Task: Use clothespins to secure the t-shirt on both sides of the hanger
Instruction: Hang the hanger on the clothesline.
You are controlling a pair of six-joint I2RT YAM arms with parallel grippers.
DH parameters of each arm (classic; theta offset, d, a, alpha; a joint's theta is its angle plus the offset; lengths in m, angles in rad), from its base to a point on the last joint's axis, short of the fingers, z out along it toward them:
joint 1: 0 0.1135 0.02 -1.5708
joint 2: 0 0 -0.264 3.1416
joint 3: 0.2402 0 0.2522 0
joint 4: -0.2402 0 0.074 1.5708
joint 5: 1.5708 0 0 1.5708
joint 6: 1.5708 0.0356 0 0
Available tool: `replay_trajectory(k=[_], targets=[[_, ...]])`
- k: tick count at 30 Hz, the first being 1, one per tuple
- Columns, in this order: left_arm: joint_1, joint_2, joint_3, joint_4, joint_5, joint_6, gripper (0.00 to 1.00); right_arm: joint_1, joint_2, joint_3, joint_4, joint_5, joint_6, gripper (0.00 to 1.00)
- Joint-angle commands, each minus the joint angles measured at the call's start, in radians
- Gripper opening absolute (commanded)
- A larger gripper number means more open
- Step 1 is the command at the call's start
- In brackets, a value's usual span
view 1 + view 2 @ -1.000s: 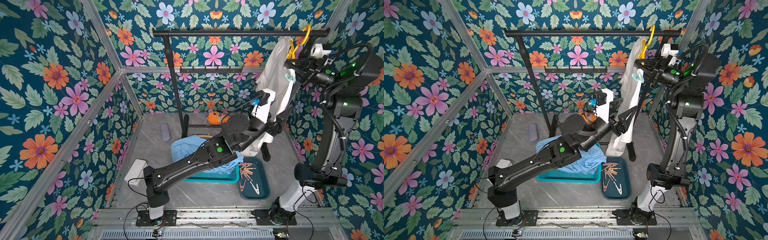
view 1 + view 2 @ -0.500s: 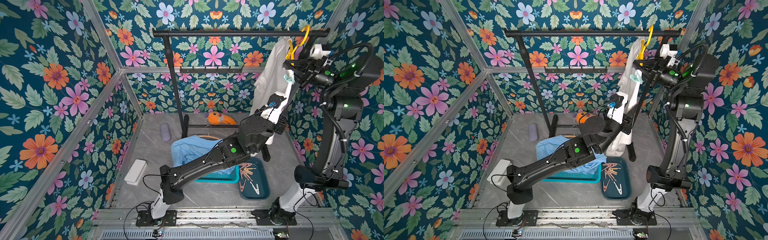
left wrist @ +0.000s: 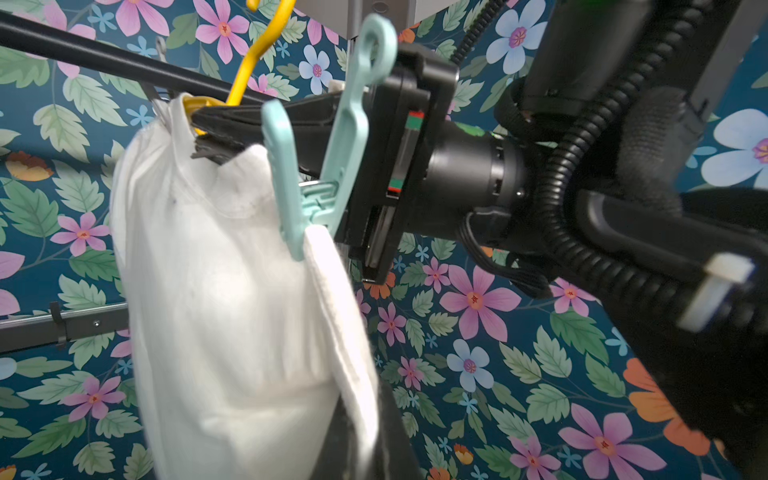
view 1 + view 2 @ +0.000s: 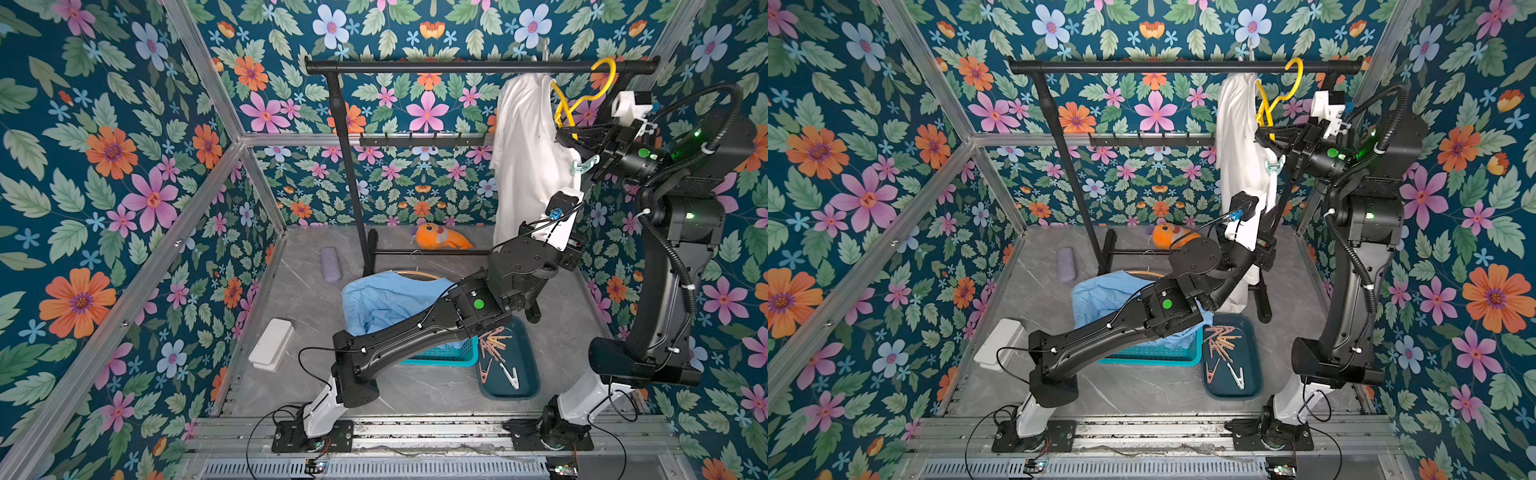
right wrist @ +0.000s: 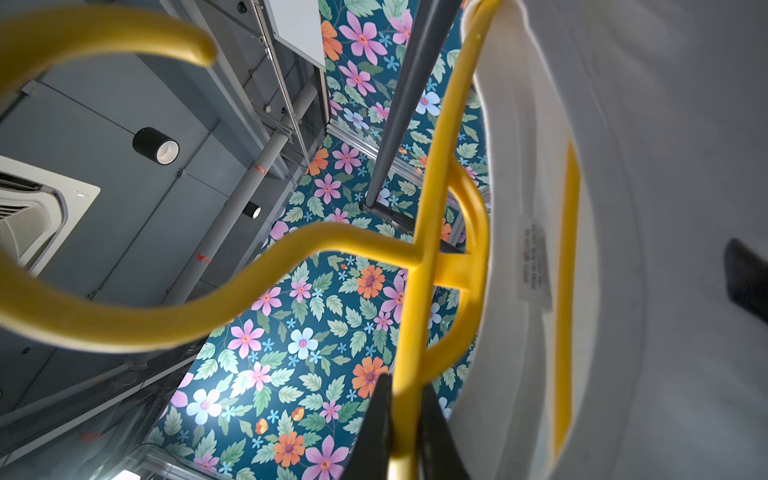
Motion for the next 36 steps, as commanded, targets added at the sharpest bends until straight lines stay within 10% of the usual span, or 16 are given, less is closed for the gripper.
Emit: replay_trajectory(k=[1, 36], targets=[[0.004, -0.001, 0.01, 0.124, -0.041, 0.058, 0.0, 0.003, -0.012, 0.0, -0.016, 0.013, -0.026, 0.0], [0.186, 0.018, -0.013, 0.25, 0.269, -0.163, 0.0, 0.009, 0.134, 0.027, 0.246, 0.11, 0.147, 0.0]])
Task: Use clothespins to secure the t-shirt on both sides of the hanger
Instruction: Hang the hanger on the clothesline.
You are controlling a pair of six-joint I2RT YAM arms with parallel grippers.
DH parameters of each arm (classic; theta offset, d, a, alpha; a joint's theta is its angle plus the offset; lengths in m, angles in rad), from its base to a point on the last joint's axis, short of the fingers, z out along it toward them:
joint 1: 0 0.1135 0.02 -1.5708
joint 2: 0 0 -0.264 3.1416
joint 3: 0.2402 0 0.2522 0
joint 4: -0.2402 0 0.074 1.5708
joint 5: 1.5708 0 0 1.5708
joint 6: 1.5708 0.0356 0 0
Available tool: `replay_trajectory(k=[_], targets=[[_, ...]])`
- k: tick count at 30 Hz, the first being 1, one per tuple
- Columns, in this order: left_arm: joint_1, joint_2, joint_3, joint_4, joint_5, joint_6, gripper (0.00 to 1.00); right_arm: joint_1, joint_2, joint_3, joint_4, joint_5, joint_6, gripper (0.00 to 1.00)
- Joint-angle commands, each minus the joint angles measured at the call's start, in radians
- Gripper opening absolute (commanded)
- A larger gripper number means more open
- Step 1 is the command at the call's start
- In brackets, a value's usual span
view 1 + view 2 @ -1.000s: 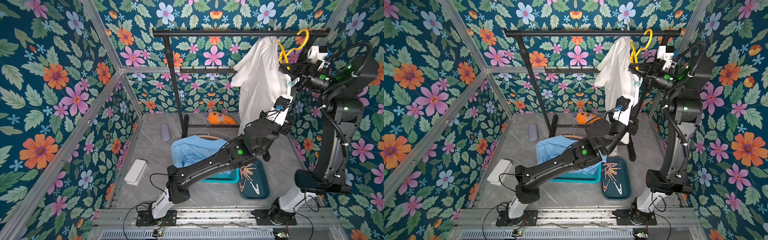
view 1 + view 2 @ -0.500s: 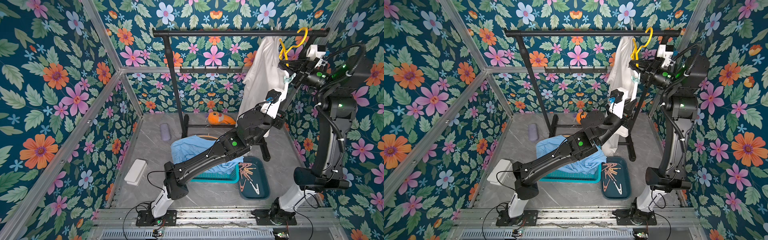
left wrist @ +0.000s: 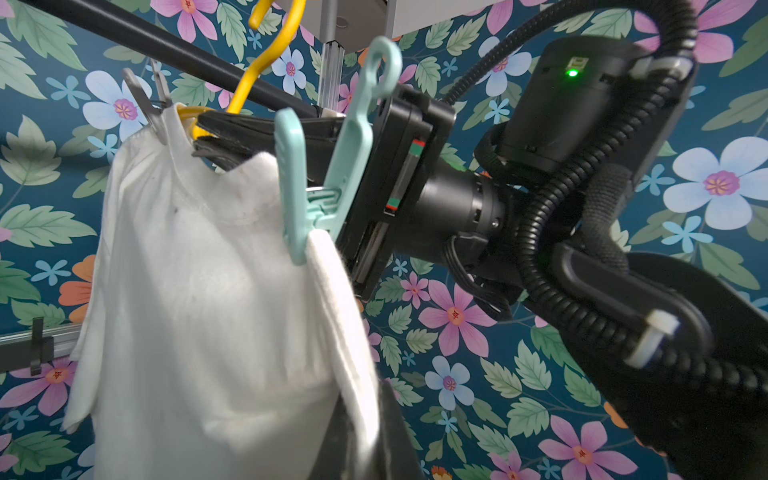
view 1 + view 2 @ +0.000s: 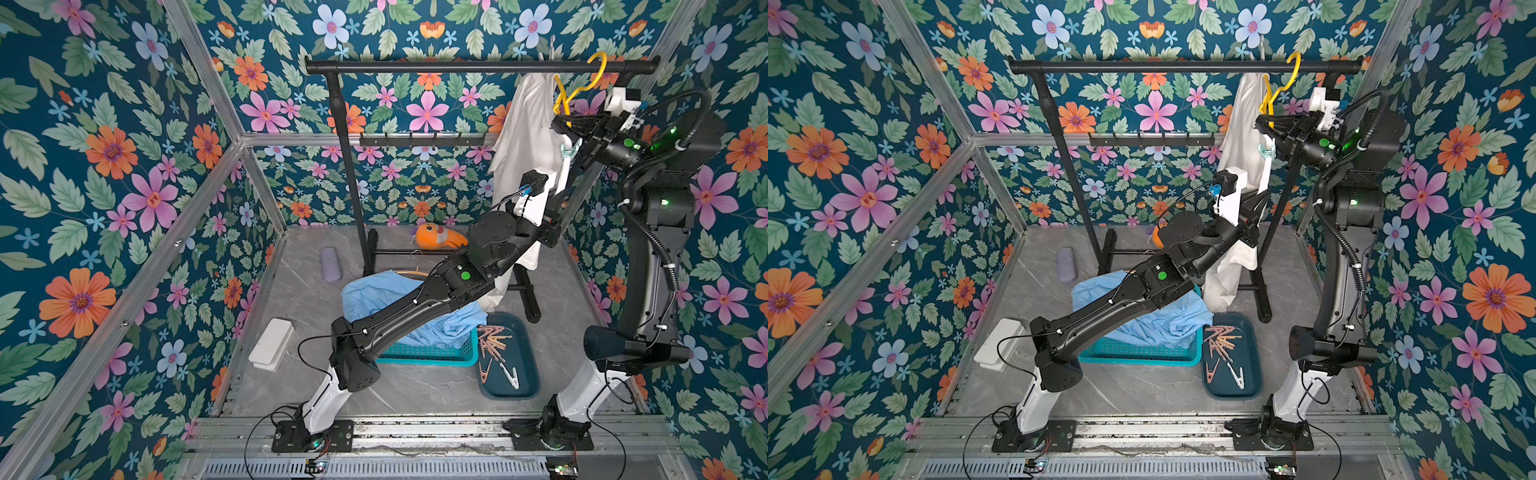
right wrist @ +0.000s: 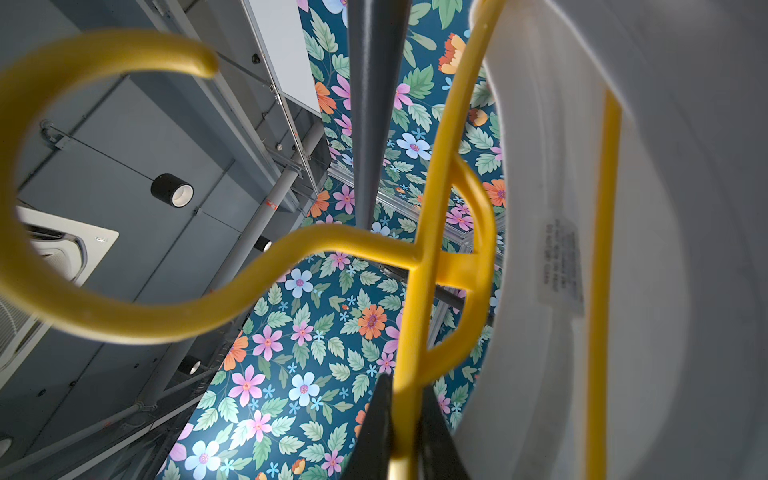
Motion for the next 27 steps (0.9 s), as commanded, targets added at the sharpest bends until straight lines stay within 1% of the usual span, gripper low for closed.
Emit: replay_trajectory(k=[1, 4, 8, 13, 19, 25, 27], targets=[[0.02, -0.002, 0.013, 0.17, -0.045, -0.013, 0.0, -0.001, 0.028, 0.026, 0.066, 0.026, 0.046, 0.0], [0.031, 0.006, 0.013, 0.184, -0.033, -0.016, 0.0, 0.002, 0.044, 0.03, 0.079, 0.031, 0.048, 0.0], [0.051, 0.019, 0.014, 0.216, -0.012, -0.046, 0.0, 0.004, 0.06, 0.043, 0.106, 0.069, 0.045, 0.0], [0.07, 0.037, 0.019, 0.253, 0.029, -0.058, 0.0, 0.006, 0.105, 0.071, 0.164, 0.07, 0.083, 0.0], [0.096, 0.053, 0.027, 0.263, 0.042, -0.089, 0.0, 0.008, 0.141, 0.09, 0.168, 0.098, 0.082, 0.0], [0.107, 0.072, 0.024, 0.307, 0.07, -0.091, 0.0, 0.01, 0.162, 0.088, 0.283, 0.12, 0.113, 0.0], [0.11, 0.075, 0.025, 0.312, 0.066, -0.093, 0.0, 0.01, 0.162, 0.089, 0.279, 0.134, 0.109, 0.0]])
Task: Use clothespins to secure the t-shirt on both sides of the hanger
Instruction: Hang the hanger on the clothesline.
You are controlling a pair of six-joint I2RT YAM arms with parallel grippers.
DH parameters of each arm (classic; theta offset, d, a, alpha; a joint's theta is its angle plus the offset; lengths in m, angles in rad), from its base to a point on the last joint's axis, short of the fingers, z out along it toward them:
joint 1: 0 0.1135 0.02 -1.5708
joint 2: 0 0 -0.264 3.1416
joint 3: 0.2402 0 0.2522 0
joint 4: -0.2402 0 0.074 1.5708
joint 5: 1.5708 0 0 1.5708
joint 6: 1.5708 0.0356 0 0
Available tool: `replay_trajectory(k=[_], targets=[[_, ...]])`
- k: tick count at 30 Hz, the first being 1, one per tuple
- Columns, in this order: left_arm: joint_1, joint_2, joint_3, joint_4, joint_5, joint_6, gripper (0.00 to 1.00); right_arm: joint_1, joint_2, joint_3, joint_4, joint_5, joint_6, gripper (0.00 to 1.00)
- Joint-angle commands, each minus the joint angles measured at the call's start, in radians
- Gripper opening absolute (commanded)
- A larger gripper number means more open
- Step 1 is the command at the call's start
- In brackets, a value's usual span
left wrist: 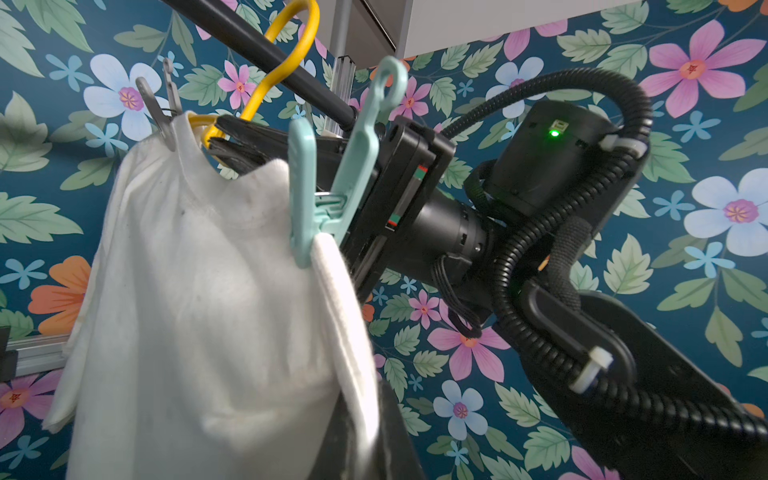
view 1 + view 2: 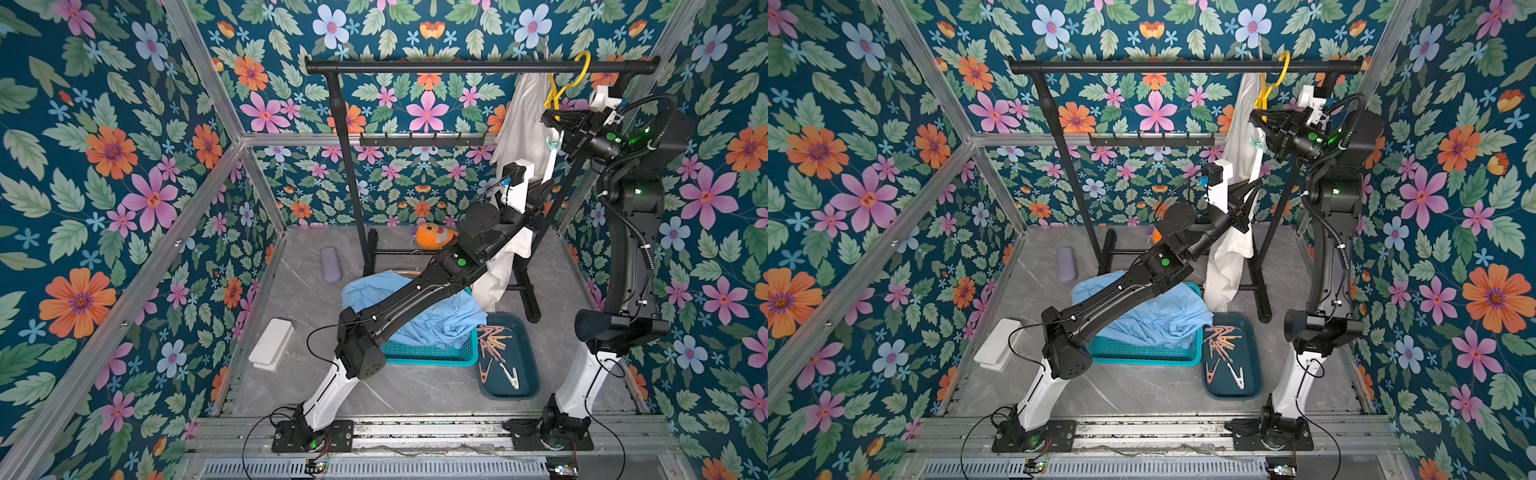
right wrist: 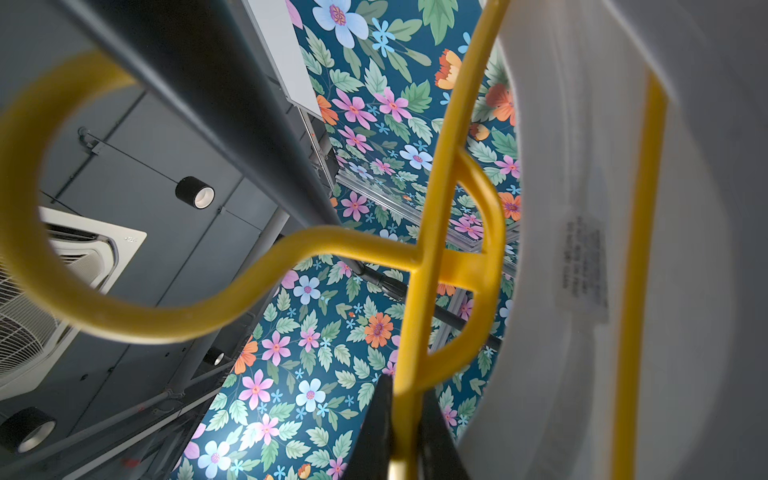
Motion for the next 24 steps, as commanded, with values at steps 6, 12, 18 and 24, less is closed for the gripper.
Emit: replay_trajectory(k=[6, 12, 18, 24], targets=[[0.021, -0.004, 0.011, 0.18, -0.066, -0.022, 0.0, -0.006, 0.032, 0.01, 0.082, 0.159, 0.008, 0.0], [0.026, 0.01, 0.012, 0.196, -0.064, -0.027, 0.0, -0.006, 0.093, 0.068, 0.065, 0.17, 0.009, 0.0], [0.028, 0.017, 0.013, 0.2, -0.051, -0.047, 0.0, -0.006, 0.102, 0.08, 0.055, 0.189, 0.007, 0.0], [0.029, 0.018, 0.025, 0.212, -0.041, -0.077, 0.0, -0.003, 0.11, 0.08, 0.06, 0.2, 0.03, 0.0]])
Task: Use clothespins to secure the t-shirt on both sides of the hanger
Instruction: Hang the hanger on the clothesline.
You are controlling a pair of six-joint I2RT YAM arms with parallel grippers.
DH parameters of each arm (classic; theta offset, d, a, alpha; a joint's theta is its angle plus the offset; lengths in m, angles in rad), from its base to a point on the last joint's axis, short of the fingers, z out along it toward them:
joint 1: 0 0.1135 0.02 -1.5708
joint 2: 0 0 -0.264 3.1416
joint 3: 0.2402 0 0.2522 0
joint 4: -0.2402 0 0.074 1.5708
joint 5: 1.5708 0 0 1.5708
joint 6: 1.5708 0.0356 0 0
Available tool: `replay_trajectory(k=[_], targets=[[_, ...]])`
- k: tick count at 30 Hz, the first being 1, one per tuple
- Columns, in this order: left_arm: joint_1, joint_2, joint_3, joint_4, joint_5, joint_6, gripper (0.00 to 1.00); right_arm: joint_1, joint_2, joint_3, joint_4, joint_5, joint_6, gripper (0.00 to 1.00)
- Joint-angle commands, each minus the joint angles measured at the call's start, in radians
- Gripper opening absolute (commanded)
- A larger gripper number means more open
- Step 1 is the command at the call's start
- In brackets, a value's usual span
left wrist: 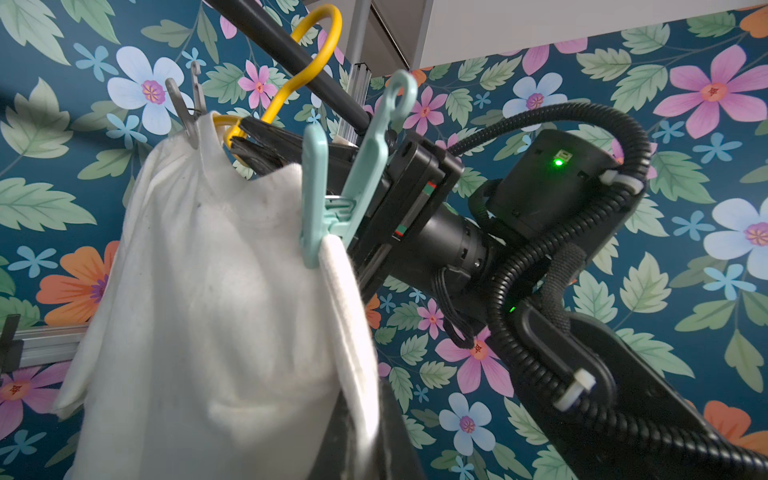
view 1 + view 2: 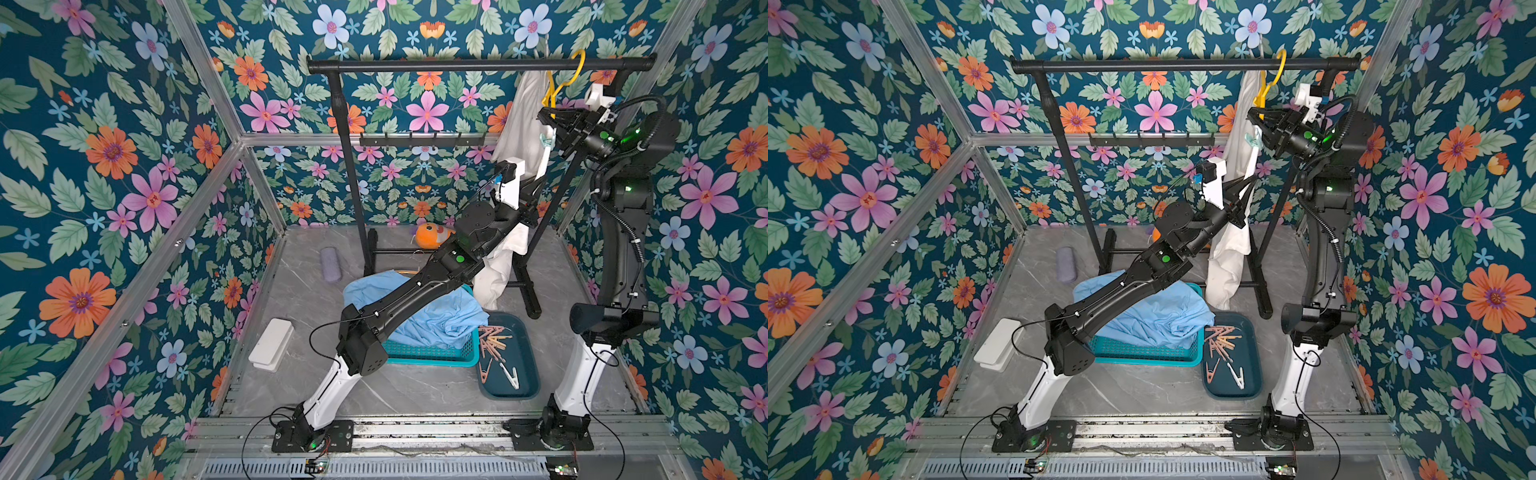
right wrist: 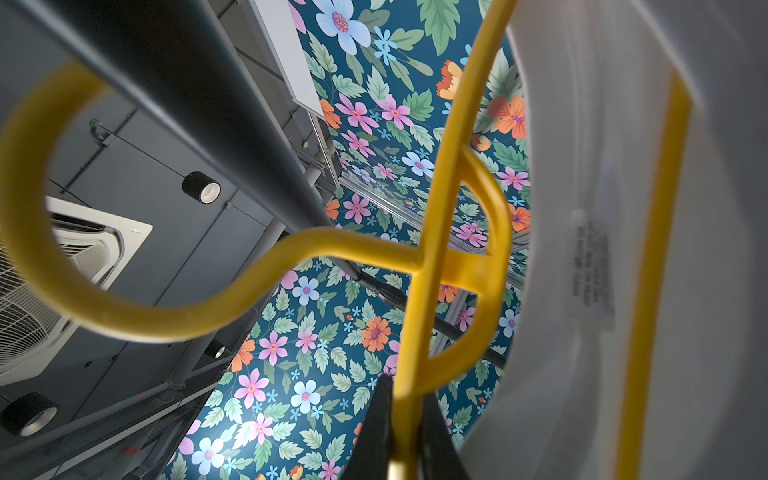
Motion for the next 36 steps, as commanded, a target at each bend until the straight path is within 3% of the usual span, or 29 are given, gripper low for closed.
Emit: replay_trajectory(k=[1, 17, 22, 26, 30, 36], targets=[[0.001, -0.005, 0.026, 0.177, -0.048, -0.023, 0.0, -0.008, 0.018, 0.005, 0.024, 0.191, 0.023, 0.0], [0.028, 0.051, 0.105, 0.186, -0.069, -0.083, 0.0, -0.007, 0.059, 0.058, 0.104, 0.28, 0.068, 0.02], [0.032, 0.062, 0.11, 0.201, -0.077, -0.093, 0.0, -0.008, 0.075, 0.075, 0.114, 0.29, 0.069, 0.11], [0.032, 0.07, 0.11, 0.206, -0.082, -0.097, 0.0, -0.007, 0.07, 0.076, 0.098, 0.294, 0.062, 0.04], [0.032, 0.076, 0.109, 0.208, -0.081, -0.119, 0.0, -0.006, 0.056, 0.076, 0.089, 0.295, 0.049, 0.26], [0.03, 0.08, 0.11, 0.203, -0.082, -0.14, 0.0, -0.005, 0.017, 0.026, 0.051, 0.277, 0.023, 0.25]])
